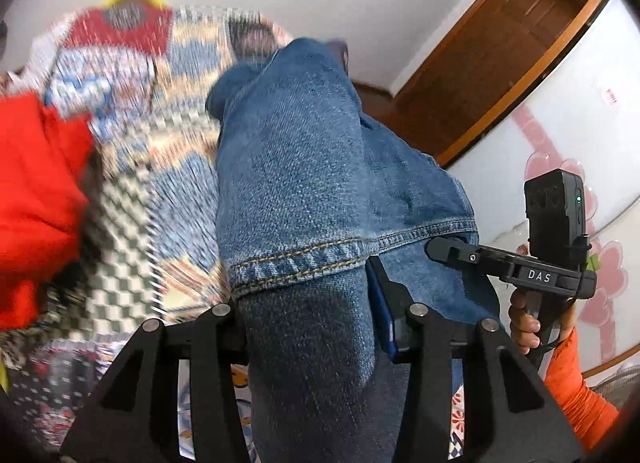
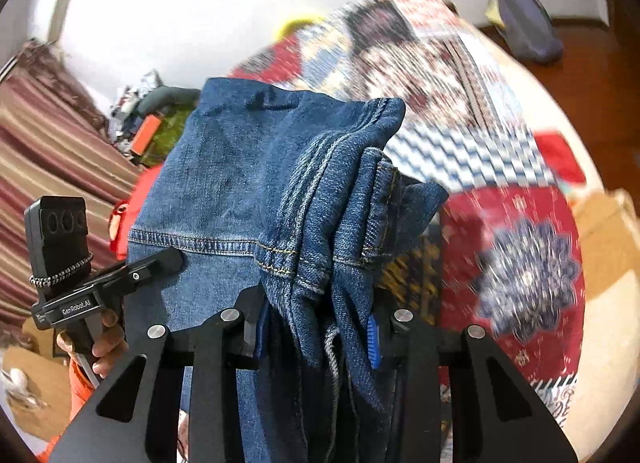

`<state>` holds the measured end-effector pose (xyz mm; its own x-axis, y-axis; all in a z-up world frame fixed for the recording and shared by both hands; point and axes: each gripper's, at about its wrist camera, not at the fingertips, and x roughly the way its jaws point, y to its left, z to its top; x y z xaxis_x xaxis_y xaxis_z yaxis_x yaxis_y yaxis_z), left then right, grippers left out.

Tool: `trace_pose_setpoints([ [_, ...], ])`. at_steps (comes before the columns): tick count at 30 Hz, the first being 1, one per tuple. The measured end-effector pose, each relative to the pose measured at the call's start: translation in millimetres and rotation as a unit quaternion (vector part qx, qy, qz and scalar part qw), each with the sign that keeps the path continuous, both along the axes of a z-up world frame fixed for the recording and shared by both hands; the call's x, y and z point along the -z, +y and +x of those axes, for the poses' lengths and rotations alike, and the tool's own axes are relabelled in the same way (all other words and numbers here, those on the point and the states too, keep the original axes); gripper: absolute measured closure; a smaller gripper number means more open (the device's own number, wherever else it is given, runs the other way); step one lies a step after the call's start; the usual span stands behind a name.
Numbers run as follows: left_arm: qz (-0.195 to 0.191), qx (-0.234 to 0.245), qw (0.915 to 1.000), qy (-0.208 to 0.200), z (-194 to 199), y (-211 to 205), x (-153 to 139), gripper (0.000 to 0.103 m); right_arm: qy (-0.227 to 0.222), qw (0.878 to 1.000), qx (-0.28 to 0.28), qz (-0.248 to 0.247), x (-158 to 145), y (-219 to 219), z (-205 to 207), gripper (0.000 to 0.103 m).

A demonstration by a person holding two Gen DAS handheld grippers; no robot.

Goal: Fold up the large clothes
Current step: 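Grasp the folded denim bundle with both tools and lift it, then carry the bundle with both tools and lower it onto the red garment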

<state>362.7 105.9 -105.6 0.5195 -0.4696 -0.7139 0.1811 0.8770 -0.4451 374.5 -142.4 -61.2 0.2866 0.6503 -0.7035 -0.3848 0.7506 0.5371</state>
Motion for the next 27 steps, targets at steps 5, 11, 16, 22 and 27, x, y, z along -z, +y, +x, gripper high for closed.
trace_pose_setpoints([
  [5, 0.011, -0.031, 0.998, -0.054, -24.5, 46.9, -58.2, 0.058, -0.046, 0.998, -0.033, 0.017, -46.3, 53.7, 2.7, 0.07],
  [11, 0.044, -0.086, 0.9898, -0.105, -43.2, 117.3, -122.5, 0.058, -0.087, 0.992, -0.082, 0.046, -82.8, 139.1, 15.1, 0.07],
  [16, 0.061, -0.141, 0.9821, -0.109, -41.6, 187.8, -143.1, 0.058, -0.086, 0.987, -0.116, 0.064, -81.3, 216.8, 36.3, 0.07],
  [22, 0.068, -0.203, 0.9746, -0.065, -23.5, 264.5, -114.6, 0.058, -0.048, 0.988, -0.139, 0.039, -35.0, 299.7, 65.7, 0.07],
  [27, 0.072, -0.249, 0.9656, 0.017, 3.4, 317.3, -43.9, 0.058, 0.012, 0.989, -0.144, -0.009, 32.6, 353.3, 85.1, 0.07],
])
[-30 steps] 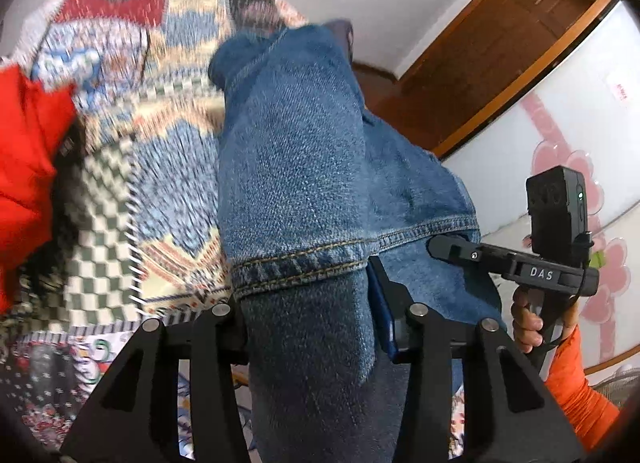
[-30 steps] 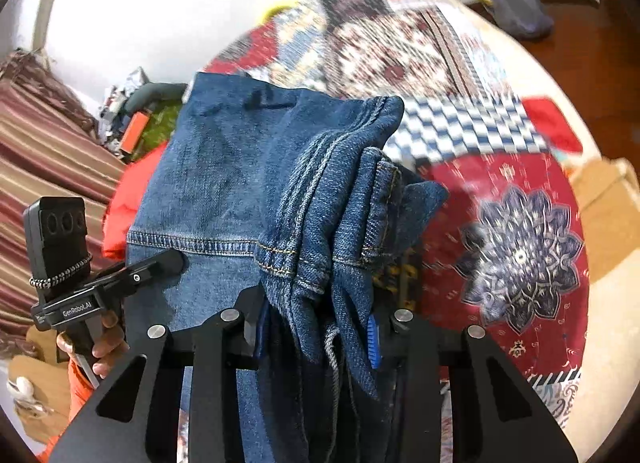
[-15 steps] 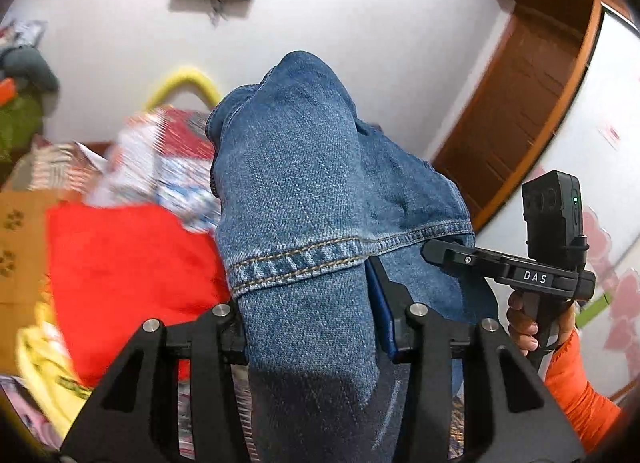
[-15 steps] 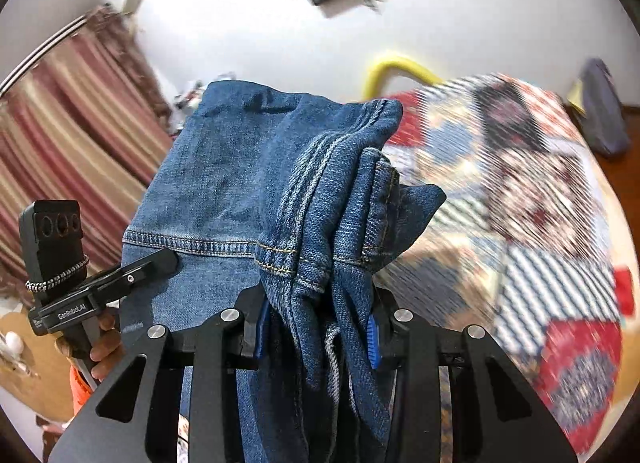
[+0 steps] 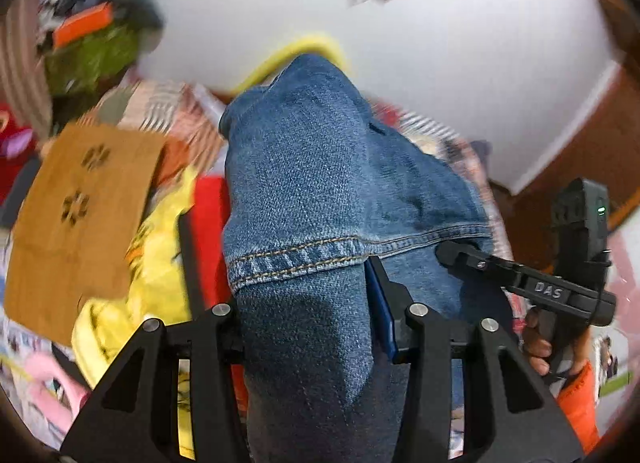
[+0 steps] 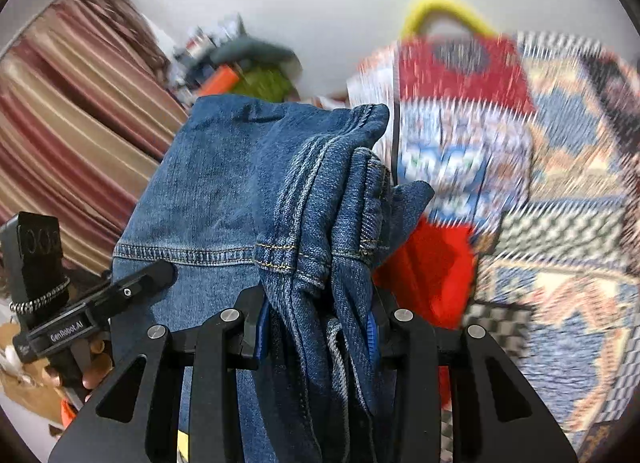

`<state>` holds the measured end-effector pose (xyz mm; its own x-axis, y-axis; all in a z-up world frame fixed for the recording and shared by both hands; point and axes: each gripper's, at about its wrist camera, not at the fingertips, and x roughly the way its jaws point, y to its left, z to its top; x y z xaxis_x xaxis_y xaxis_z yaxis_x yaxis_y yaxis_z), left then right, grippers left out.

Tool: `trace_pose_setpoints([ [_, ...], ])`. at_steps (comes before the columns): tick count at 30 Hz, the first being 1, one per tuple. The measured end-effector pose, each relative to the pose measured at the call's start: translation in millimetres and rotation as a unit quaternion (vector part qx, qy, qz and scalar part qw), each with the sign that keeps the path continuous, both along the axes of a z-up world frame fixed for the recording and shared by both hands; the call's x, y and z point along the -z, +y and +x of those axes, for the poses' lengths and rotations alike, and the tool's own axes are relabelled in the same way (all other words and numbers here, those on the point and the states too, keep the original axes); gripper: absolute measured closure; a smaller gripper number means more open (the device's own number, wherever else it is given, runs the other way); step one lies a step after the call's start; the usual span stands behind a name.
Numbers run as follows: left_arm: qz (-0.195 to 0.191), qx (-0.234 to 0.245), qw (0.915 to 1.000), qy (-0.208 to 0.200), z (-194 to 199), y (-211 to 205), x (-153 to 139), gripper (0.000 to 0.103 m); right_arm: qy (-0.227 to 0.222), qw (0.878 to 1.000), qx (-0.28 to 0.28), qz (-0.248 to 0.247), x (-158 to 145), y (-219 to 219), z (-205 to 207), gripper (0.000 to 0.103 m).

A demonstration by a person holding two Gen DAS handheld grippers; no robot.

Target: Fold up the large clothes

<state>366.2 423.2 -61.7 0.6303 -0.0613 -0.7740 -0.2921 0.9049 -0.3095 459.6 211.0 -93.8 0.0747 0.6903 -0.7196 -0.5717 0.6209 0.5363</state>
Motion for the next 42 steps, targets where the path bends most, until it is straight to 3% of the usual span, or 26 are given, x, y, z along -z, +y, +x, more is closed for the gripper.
trace_pose_setpoints([
  [2, -0.003, -0.018, 0.9997, 0.018, 0.1, 16.9, 26.0, 0.056, 0.008, 1.0, -0.001, -0.02, 25.1, 13.3, 4.7, 0.066],
  [5, 0.006, -0.016, 0.9995, 0.025, -4.2, 23.5, 41.3, 0.047, -0.004, 0.999, 0.0, -0.035, 29.0, 7.9, 3.0, 0.055],
  [7, 0.013, -0.008, 0.9994, 0.031, -7.4, 24.8, 43.0, 0.029, -0.018, 0.999, -0.002, -0.05, 18.7, 3.1, -1.6, 0.051],
  [9, 0.031, -0.007, 0.9988, 0.037, -7.9, 20.8, 42.8, 0.021, -0.029, 0.997, 0.0, -0.068, 8.9, -1.7, -5.6, 0.05],
  [14, 0.085, -0.029, 0.9951, 0.041, -12.9, 10.2, 38.6, 0.021, -0.104, 0.992, 0.019, -0.073, -20.4, -15.7, -23.0, 0.046],
  [18, 0.12, -0.029, 0.9922, 0.016, -33.0, -7.1, 24.5, 0.021, -0.149, 0.987, 0.007, -0.062, -24.9, -18.6, -39.3, 0.039],
  [24, 0.181, -0.013, 0.9833, 0.017, -66.9, -39.8, 20.7, 0.021, -0.146, 0.986, -0.017, -0.078, -3.2, -10.5, -60.5, 0.037],
  [29, 0.183, -0.017, 0.9828, 0.012, -92.0, -52.0, 18.6, 0.021, -0.132, 0.987, -0.014, -0.095, 6.7, -23.9, -77.6, 0.037],
  [34, 0.186, -0.023, 0.9822, -0.008, -118.1, -66.5, 0.4, 0.021, -0.146, 0.987, -0.004, -0.069, -22.1, -52.9, -100.6, 0.037],
  [38, 0.18, -0.034, 0.9821, -0.044, -144.9, -80.1, -27.2, 0.021, -0.191, 0.981, 0.012, -0.037, -65.6, -81.2, -129.6, 0.037],
  [42, 0.187, -0.042, 0.9767, -0.096, -177.7, -103.0, -64.5, 0.021, -0.241, 0.97, 0.024, 0.004, -112.1, -108.2, -166.8, 0.037],
])
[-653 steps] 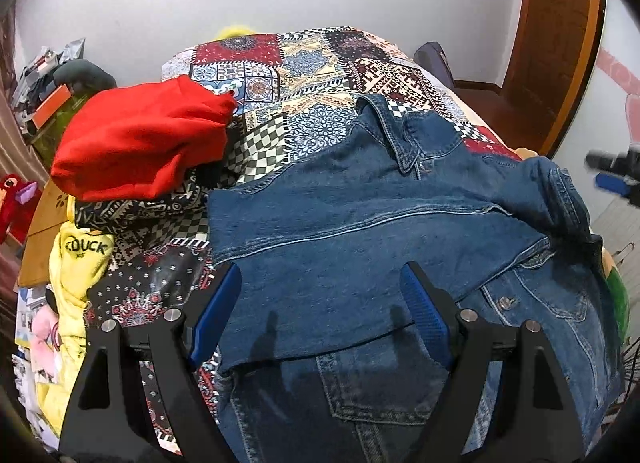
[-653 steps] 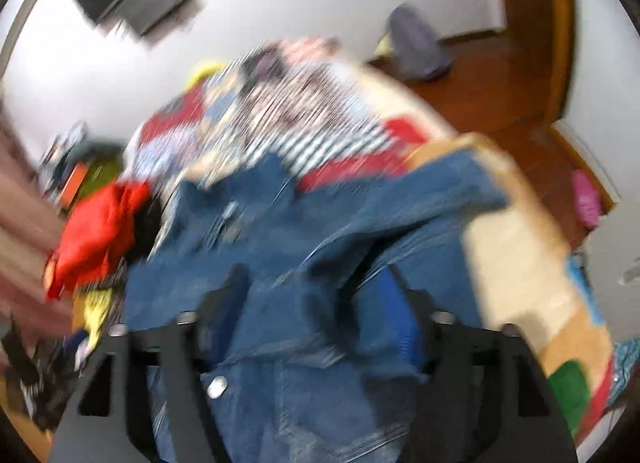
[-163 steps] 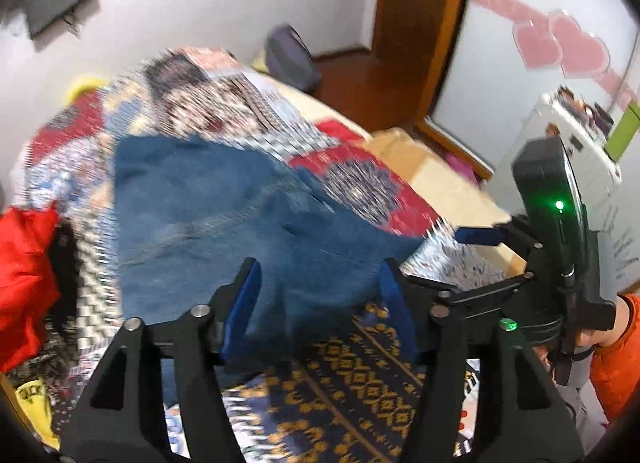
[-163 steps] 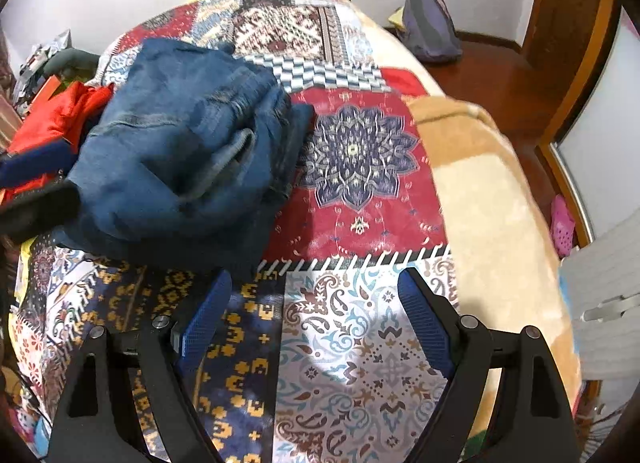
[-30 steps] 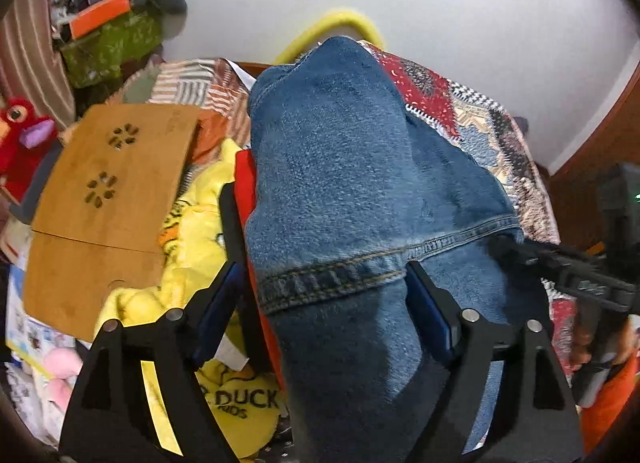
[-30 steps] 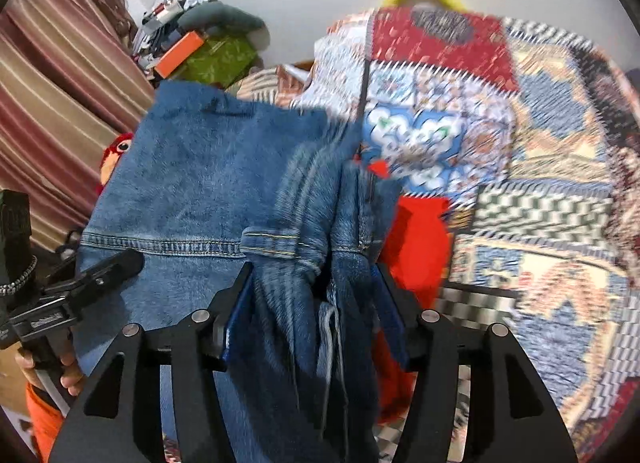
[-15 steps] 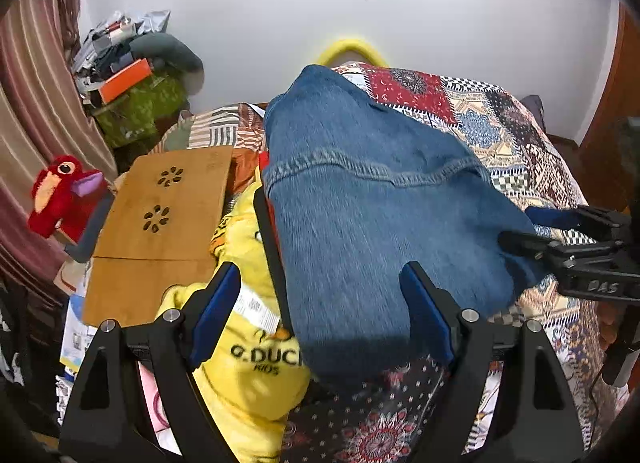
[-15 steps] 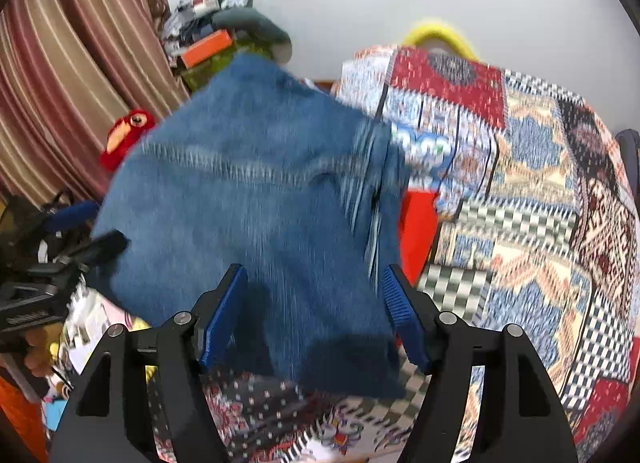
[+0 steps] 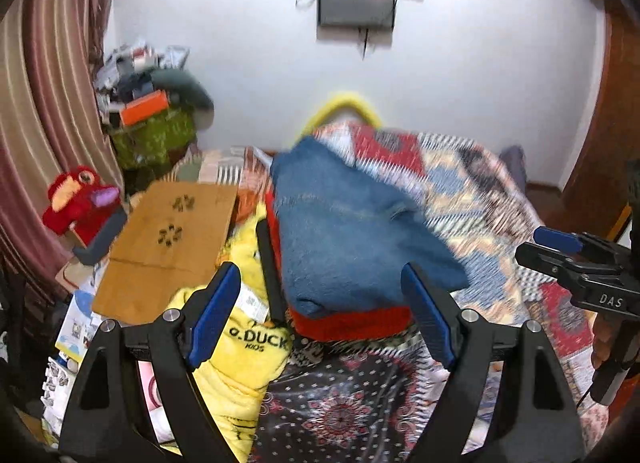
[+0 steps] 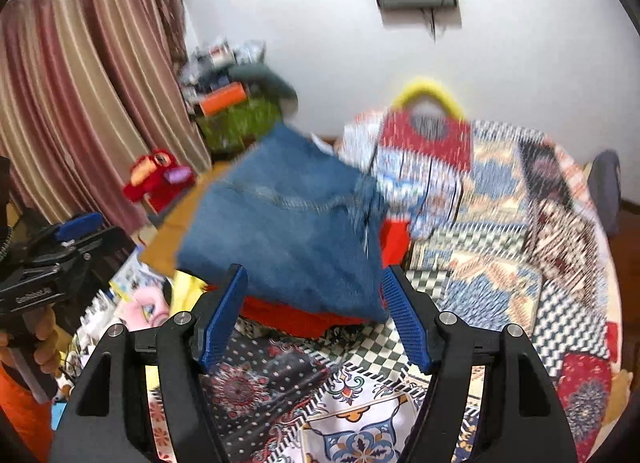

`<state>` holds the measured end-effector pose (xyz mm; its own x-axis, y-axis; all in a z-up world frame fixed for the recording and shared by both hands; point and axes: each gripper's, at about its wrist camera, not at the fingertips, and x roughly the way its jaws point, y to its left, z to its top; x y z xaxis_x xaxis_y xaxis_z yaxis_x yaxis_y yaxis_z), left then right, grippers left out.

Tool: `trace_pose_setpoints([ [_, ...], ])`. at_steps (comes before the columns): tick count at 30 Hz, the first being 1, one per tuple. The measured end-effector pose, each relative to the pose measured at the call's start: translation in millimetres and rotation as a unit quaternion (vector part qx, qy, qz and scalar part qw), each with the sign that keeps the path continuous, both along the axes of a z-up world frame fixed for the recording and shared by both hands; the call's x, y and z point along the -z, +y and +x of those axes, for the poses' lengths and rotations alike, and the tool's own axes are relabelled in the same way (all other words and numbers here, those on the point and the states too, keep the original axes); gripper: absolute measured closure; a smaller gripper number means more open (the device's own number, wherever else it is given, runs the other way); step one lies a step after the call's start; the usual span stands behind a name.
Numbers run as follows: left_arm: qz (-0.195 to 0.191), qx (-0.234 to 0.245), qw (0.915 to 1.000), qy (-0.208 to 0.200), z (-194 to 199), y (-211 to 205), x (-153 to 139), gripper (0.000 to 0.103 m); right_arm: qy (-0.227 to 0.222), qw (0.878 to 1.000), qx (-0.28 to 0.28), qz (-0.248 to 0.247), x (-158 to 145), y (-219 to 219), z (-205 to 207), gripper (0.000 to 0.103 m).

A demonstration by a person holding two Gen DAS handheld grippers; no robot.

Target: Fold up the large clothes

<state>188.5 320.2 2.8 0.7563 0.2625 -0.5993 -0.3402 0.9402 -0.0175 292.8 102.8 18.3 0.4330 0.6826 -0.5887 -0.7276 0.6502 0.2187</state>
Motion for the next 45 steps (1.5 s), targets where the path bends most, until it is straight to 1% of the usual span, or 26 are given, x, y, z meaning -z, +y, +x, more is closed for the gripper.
trace_pose_setpoints([
  [3, 0.008, 0.024, 0.9985, -0.049, -32.5, -26.0, -32.0, 0.021, -0.05, 0.998, -0.002, 0.032, -34.8, -21.3, -33.3, 0.037],
  [5, 0.012, 0.034, 0.9965, -0.075, -52.2, -41.0, -48.0, 0.021, -0.08, 0.995, 0.0, 0.054, -55.0, -34.6, -56.3, 0.037],
  [7, 0.017, 0.045, 0.9936, -0.103, -74.4, -57.7, -63.1, 0.021, -0.11, 0.991, 0.0, 0.079, -74.0, -48.3, -80.4, 0.037],
  [9, 0.036, 0.042, 0.9894, -0.135, -99.5, -76.8, -76.5, 0.021, -0.139, 0.985, 0.004, 0.1, -87.7, -61.7, -103.8, 0.037],
  [12, 0.061, 0.03, 0.9799, -0.187, -136.7, -104.3, -89.3, 0.021, -0.172, 0.977, 0.014, 0.127, -97.3, -76.6, -135.0, 0.037],
  [15, 0.067, 0.022, 0.9696, -0.234, -169.9, -128.0, -91.4, 0.021, -0.185, 0.972, 0.017, 0.145, -98.8, -85.4, -157.5, 0.036],
  [18, 0.083, 0.008, 0.9627, -0.257, -191.9, -147.9, -87.4, 0.021, -0.2, 0.968, 0.026, 0.15, -96.3, -92.2, -177.9, 0.035],
  [19, 0.088, 0.004, 0.9604, -0.264, -199.3, -154.8, -84.7, 0.02, -0.202, 0.967, 0.028, 0.152, -95.0, -93.0, -180.8, 0.03],
  [21, 0.093, -0.007, 0.9576, -0.273, -209.4, -163.9, -79.8, 0.018, -0.203, 0.967, 0.034, 0.153, -90.8, -97.2, -182.3, 0.024],
  [23, 0.095, -0.013, 0.9566, -0.275, -215.4, -168.4, -76.2, 0.011, -0.21, 0.966, 0.041, 0.148, -88.4, -96.5, -185.1, 0.02],
  [25, 0.099, -0.025, 0.9555, -0.277, -219.6, -169.8, -72.2, 0.003, -0.218, 0.964, 0.049, 0.141, -86.9, -99.1, -189.5, 0.011],
  [26, 0.101, -0.029, 0.9551, -0.277, -221.6, -170.7, -71.0, 0.003, -0.222, 0.964, 0.052, 0.139, -86.1, -99.2, -190.8, 0.008],
  [27, 0.103, -0.034, 0.9553, -0.275, -222.0, -170.8, -69.8, 0.002, -0.226, 0.963, 0.055, 0.138, -85.7, -99.1, -191.5, 0.002],
  [28, 0.103, -0.035, 0.9558, -0.273, -222.8, -170.1, -68.1, 0.002, -0.229, 0.962, 0.057, 0.138, -85.7, -99.6, -191.5, 0.0],
  [31, 0.101, -0.04, 0.9571, -0.268, -222.4, -166.3, -65.2, 0.002, -0.235, 0.961, 0.062, 0.135, -85.6, -99.7, -192.9, 0.0],
  [38, 0.088, -0.045, 0.9595, -0.264, -222.7, -162.2, -58.2, 0.002, -0.226, 0.963, 0.067, 0.13, -81.6, -100.7, -189.6, 0.0],
  [45, 0.091, -0.051, 0.961, -0.256, -219.5, -158.8, -53.7, 0.002, -0.214, 0.966, 0.071, 0.128, -75.3, -104.7, -189.6, 0.0],
])
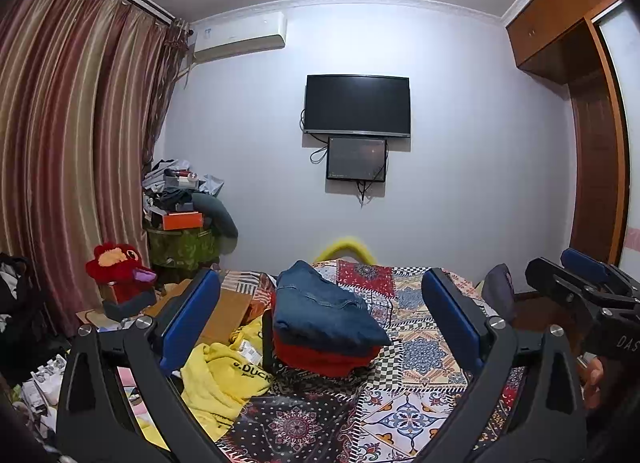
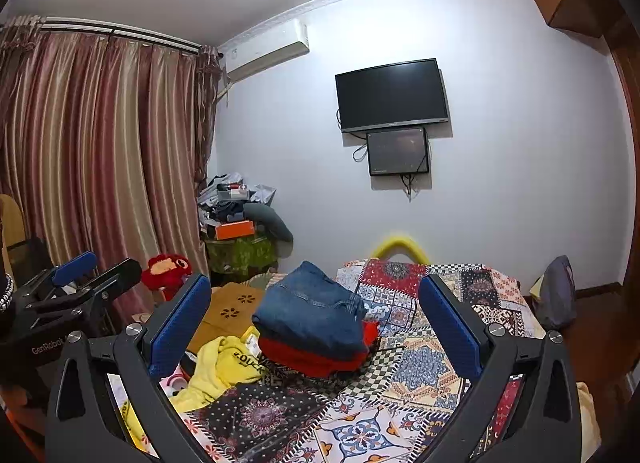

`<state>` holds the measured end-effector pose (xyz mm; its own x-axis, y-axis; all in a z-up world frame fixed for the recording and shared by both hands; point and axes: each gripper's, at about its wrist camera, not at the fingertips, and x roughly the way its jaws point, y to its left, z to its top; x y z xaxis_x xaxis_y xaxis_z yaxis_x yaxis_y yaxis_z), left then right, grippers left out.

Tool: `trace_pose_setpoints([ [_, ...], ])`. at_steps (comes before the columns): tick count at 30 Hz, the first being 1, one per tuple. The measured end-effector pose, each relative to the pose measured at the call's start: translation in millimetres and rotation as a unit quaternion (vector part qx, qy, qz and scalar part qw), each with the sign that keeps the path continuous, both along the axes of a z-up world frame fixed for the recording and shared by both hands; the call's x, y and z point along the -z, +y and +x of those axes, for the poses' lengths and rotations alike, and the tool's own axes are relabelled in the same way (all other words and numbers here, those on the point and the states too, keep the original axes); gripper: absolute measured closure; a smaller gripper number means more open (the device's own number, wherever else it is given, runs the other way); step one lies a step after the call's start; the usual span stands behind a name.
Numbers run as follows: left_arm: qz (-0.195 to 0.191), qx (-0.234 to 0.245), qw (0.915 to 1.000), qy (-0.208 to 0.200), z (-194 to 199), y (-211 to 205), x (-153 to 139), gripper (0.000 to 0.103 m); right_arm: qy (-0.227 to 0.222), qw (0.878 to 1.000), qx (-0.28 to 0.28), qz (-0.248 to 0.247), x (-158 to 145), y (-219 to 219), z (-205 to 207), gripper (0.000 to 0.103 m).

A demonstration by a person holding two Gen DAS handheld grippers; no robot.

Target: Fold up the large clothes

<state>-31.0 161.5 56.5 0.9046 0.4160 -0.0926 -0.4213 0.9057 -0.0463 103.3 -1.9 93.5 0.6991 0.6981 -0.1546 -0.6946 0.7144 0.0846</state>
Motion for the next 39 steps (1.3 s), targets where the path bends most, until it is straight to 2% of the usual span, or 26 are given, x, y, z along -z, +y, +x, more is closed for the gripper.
trace_pose_setpoints([
  [39, -0.012, 0.008, 0.9996, 0.025, 14.5, -0.5, 15.5, 0.001, 0.026, 1.0, 0.002, -0.003, -0.1, -11.3, 1.7, 0.0],
])
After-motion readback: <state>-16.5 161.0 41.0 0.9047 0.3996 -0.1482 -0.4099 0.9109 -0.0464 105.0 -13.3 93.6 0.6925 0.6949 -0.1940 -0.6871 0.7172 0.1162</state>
